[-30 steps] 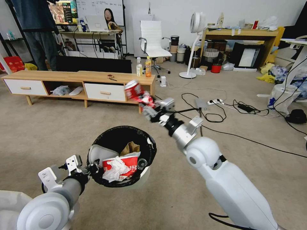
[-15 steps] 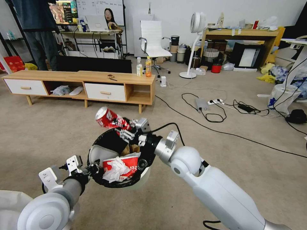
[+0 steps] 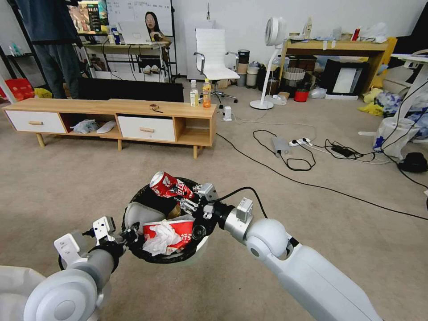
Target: Pick up the trash bin and place the garbage on the floor into it.
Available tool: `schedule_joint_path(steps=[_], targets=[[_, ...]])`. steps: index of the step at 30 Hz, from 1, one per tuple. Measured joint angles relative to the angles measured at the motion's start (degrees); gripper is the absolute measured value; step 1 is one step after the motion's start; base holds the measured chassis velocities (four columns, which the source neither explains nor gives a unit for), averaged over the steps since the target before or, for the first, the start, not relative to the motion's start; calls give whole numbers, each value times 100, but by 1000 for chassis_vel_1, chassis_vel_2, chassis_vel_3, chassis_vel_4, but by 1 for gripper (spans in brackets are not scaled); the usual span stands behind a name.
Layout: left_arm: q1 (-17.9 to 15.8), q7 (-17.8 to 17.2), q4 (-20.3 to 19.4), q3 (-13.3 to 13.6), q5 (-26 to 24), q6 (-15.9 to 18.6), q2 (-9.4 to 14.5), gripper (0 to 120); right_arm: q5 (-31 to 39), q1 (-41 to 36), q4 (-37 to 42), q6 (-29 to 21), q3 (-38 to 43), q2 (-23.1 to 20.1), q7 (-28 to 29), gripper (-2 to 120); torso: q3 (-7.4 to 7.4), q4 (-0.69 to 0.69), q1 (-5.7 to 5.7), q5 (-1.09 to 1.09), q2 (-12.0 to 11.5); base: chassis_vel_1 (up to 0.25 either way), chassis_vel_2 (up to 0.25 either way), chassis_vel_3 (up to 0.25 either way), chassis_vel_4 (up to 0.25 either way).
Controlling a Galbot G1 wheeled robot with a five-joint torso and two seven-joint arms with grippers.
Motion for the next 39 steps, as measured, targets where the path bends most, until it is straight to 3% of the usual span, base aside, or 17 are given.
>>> schedule_joint_path(steps=[4,9,12,18,22,39], targets=[[0,0,2,3,6,0,-4,4,1,-3,-7,-29,9,19,66,38,0,0,0,0,0,0,0,0,0],[-12,0,9,3,8,0,-4,4,56,34,-9,-109,9,52,77,60,0,0,0,0,0,0,0,0,0],[-19,0,12,4,9,0,-5,4,95,49,5,-140,9,64,77,65,0,0,0,0,0,0,0,0,0],[-51,4,27,-4,-8,0,22,4,205,122,90,-272,9,75,84,93,0,0,0,0,0,0,0,0,0],[-62,9,40,-6,-11,0,21,4,226,159,113,-286,7,96,98,99,0,0,0,0,0,0,0,0,0],[-67,18,59,-17,10,0,-8,4,328,173,409,-289,449,-80,164,100,0,0,0,0,0,0,0,0,0]])
